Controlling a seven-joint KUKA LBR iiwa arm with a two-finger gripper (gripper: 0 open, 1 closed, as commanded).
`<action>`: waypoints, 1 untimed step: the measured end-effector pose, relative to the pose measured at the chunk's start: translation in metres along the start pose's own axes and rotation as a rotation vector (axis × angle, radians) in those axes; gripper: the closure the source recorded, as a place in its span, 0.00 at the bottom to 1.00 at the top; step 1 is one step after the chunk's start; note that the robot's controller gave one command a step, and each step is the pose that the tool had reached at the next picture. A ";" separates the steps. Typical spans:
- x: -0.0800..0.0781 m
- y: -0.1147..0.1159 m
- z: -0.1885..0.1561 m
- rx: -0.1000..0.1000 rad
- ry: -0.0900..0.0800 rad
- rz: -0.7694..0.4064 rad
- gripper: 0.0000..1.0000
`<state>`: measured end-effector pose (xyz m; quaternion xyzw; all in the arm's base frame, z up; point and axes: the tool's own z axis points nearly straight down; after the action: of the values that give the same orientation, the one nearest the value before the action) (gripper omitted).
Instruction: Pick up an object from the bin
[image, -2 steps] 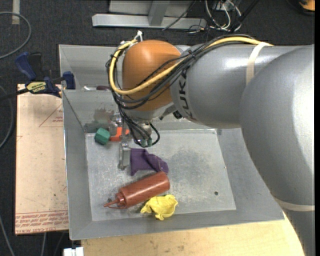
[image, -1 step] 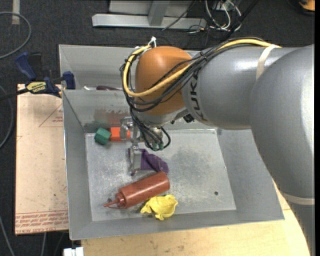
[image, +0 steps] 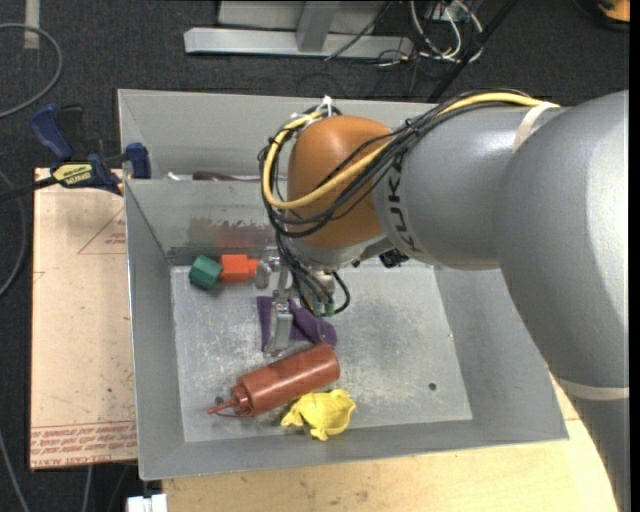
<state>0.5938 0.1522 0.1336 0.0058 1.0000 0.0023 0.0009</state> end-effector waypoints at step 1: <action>-0.004 -0.026 0.027 0.001 -0.001 -0.155 0.00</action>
Offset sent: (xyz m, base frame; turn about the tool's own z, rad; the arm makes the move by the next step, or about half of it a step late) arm 0.0073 -0.1093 -0.0636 -0.1712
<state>0.5977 0.1265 0.1063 -0.0717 0.9974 0.0018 0.0014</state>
